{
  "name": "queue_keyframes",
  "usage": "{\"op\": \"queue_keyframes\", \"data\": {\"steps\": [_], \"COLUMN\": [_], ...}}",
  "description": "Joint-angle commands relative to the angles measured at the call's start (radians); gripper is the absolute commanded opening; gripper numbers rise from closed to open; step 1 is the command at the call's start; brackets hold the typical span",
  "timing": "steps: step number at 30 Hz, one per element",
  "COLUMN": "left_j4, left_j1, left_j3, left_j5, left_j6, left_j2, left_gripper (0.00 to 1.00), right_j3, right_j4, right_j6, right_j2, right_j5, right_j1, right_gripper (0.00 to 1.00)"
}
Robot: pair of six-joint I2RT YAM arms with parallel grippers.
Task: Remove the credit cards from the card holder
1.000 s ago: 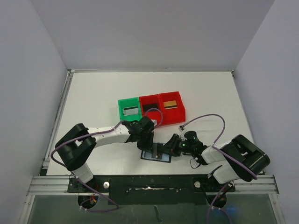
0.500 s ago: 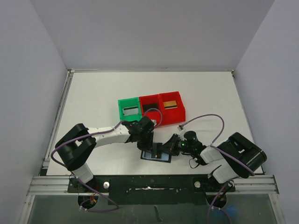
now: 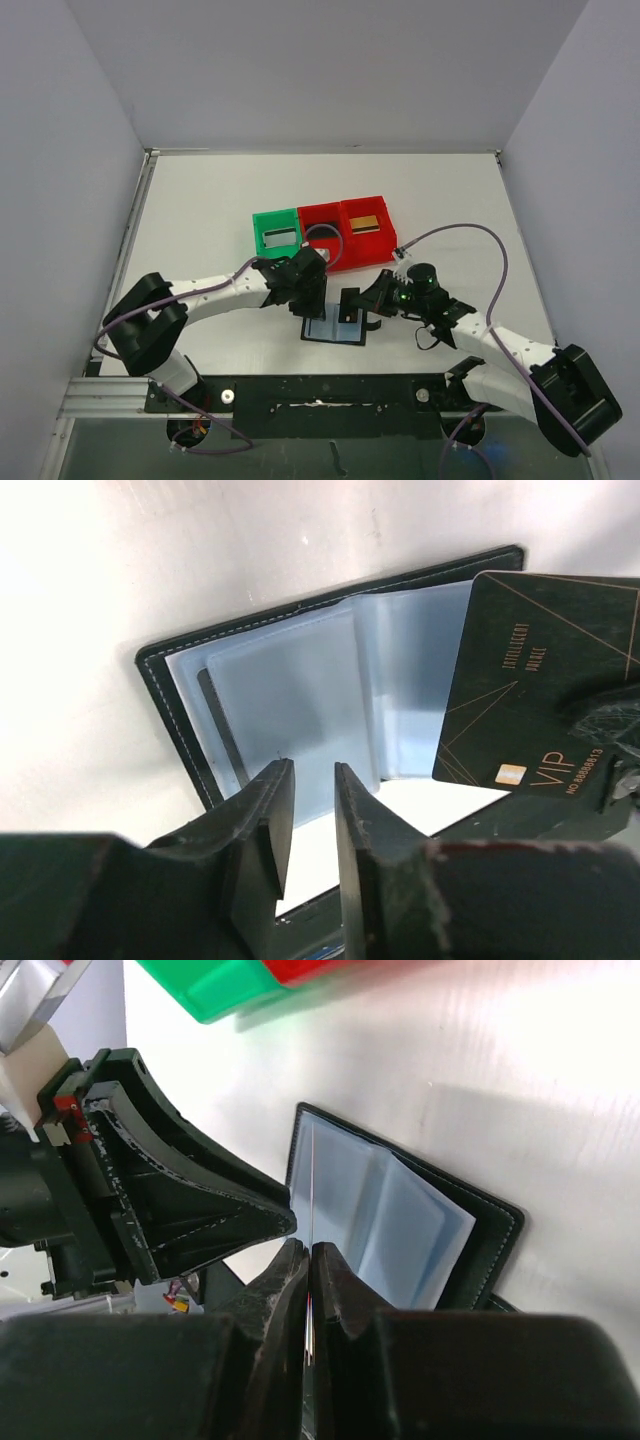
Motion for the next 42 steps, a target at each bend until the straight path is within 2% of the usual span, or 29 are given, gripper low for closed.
{"op": "queue_keyframes", "data": {"steps": [1, 3, 5, 8, 14, 18, 22, 24, 29, 36, 42], "left_j4": [-0.013, -0.091, -0.135, -0.132, -0.123, -0.187, -0.256, -0.275, -0.177, -0.051, 0.012], "left_j1": [0.002, 0.027, 0.072, 0.139, 0.227, 0.306, 0.375, 0.388, 0.463, 0.686, 0.702], "left_j3": [0.02, 0.031, 0.019, -0.02, -0.075, -0.061, -0.057, -0.047, -0.086, -0.154, -0.184], "left_j5": [-0.093, -0.193, -0.237, -0.249, -0.336, -0.404, -0.489, -0.542, -0.509, -0.33, -0.327], "left_j6": [0.012, 0.011, 0.017, 0.023, 0.034, 0.103, 0.214, 0.21, 0.285, 0.349, 0.352], "left_j2": [-0.132, -0.173, -0.223, -0.347, -0.594, -0.684, -0.7, -0.697, -0.704, -0.704, -0.73], "left_gripper": [0.28, 0.35, 0.38, 0.44, 0.61, 0.67, 0.72, 0.8, 0.87, 0.9, 0.9], "right_j3": [0.076, 0.087, 0.088, 0.08, 0.083, 0.092, 0.135, 0.182, 0.326, 0.561, 0.715], "right_j4": [-0.145, -0.149, -0.132, -0.102, -0.08, -0.034, -0.011, -0.021, -0.054, -0.153, -0.223], "right_j6": [-0.116, -0.135, -0.151, -0.182, -0.299, -0.463, -0.653, -0.751, -0.934, -1.098, -1.215], "right_j2": [-0.085, -0.11, -0.135, -0.181, -0.286, -0.329, -0.32, -0.285, -0.137, 0.129, 0.29], "right_j5": [0.03, 0.042, 0.053, 0.084, 0.195, 0.232, 0.239, 0.234, 0.176, 0.138, 0.163], "right_j1": [-0.01, -0.011, -0.011, -0.01, -0.005, -0.002, 0.0, 0.002, 0.005, 0.02, 0.041], "right_gripper": [0.0, 0.0, 0.0, 0.0, 0.0, 0.0, 0.0, 0.0, 0.0, 0.0, 0.0]}}
